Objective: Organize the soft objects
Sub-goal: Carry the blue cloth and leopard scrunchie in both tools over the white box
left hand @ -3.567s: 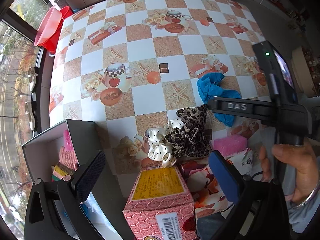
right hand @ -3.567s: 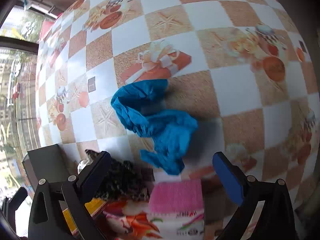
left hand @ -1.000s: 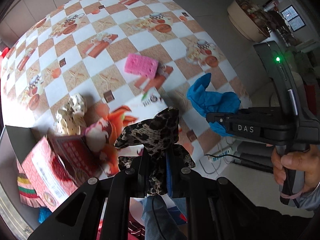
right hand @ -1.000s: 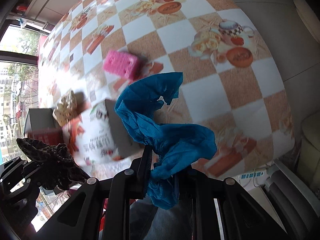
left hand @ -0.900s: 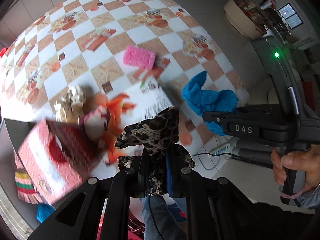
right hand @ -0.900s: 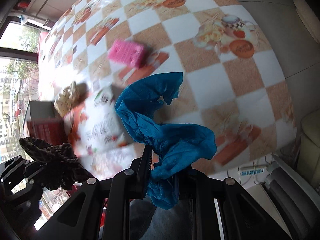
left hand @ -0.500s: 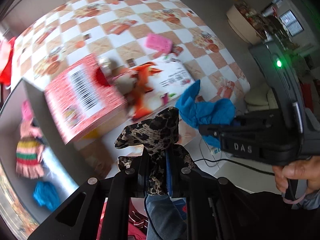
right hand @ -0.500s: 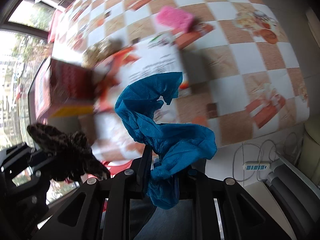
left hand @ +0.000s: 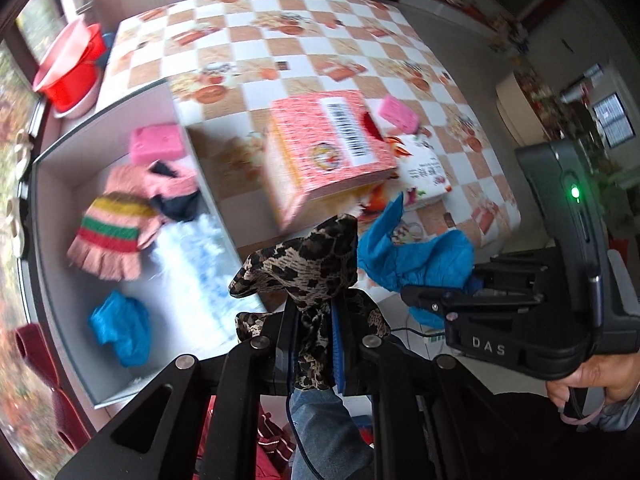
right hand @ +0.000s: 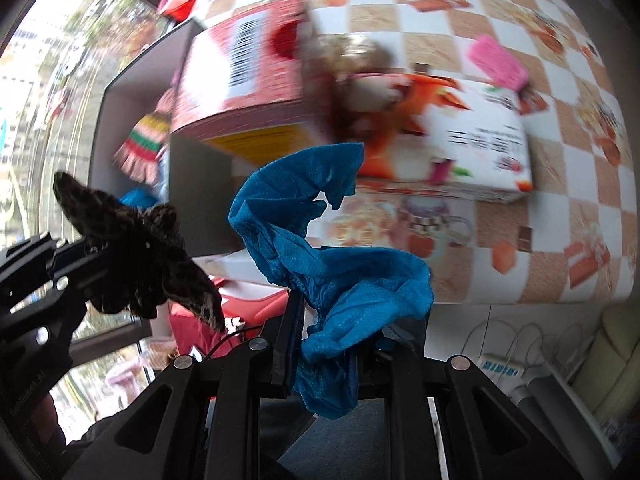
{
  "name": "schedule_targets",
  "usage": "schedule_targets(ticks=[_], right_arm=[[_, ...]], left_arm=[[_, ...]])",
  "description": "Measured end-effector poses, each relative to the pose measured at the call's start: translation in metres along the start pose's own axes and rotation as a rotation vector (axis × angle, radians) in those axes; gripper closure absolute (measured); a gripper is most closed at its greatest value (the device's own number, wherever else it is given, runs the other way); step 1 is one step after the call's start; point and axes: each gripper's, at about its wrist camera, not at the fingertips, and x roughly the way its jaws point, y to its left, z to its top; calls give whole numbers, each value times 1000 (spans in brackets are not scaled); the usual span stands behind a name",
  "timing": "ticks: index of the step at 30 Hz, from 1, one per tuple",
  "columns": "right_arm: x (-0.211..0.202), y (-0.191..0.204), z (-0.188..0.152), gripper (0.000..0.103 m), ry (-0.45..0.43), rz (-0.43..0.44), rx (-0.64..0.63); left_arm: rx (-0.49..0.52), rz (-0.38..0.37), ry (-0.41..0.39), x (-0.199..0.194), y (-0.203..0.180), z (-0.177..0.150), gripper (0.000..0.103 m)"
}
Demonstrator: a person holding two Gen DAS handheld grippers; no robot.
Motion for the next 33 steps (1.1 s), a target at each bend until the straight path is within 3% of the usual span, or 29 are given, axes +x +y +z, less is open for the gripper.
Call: schedule_targets(ticks=[18, 33], right_arm=[[-4, 95, 24, 83, 6, -46, -292], [-15, 151, 58, 83, -9, -29, -401]], left_arm=[[-268, 48, -85, -29, 88, -27, 89], [-406, 105, -142, -36, 136, -36, 89]])
